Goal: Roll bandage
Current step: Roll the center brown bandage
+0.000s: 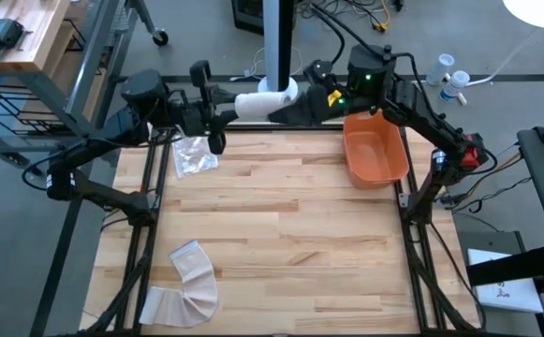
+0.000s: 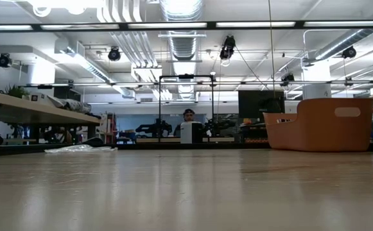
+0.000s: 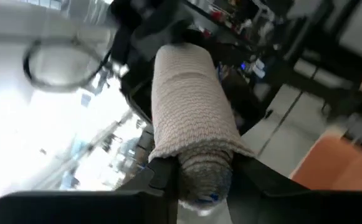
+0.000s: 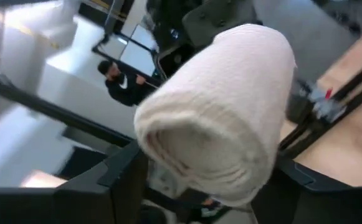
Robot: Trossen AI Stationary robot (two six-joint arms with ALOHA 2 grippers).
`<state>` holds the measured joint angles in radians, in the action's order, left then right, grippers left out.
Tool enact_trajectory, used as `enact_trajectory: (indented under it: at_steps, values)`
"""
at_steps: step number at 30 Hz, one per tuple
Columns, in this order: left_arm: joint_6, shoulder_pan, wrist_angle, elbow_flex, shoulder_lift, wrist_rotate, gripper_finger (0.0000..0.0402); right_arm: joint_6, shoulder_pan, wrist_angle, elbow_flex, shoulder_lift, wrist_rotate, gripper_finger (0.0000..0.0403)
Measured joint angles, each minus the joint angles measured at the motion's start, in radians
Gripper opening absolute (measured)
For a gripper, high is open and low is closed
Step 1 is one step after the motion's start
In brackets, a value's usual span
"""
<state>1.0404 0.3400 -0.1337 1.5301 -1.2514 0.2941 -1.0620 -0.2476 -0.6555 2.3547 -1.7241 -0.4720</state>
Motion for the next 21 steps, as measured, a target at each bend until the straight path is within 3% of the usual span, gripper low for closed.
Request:
enact_trajectory:
  at_steps: [3, 7, 11, 16, 18, 21]
  values:
    - [0.176, -0.010, -0.002, -0.003, -0.004, -0.018, 0.0083, -0.121, -0.002, -0.004, 0.000, 0.000, -0.001, 0.0237]
    - [0.421, -0.033, -0.009, -0.006, -0.004, -0.125, 0.0086, -0.204, -0.003, -0.034, 0.000, 0.001, 0.012, 0.0246]
    - [0.516, -0.045, -0.012, -0.007, -0.005, -0.198, 0.0086, -0.219, -0.004, -0.049, 0.000, 0.002, 0.016, 0.0256]
    - [0.499, -0.048, -0.009, -0.009, -0.003, -0.215, 0.0084, -0.220, -0.006, -0.048, 0.000, 0.003, 0.008, 0.0268]
    - [0.389, -0.047, -0.002, -0.010, 0.001, -0.198, 0.0084, -0.204, -0.006, -0.045, 0.000, 0.004, -0.003, 0.0274]
    - [0.100, -0.044, 0.023, -0.012, 0.009, -0.156, 0.0084, -0.154, -0.003, -0.031, 0.003, 0.008, -0.028, 0.0284]
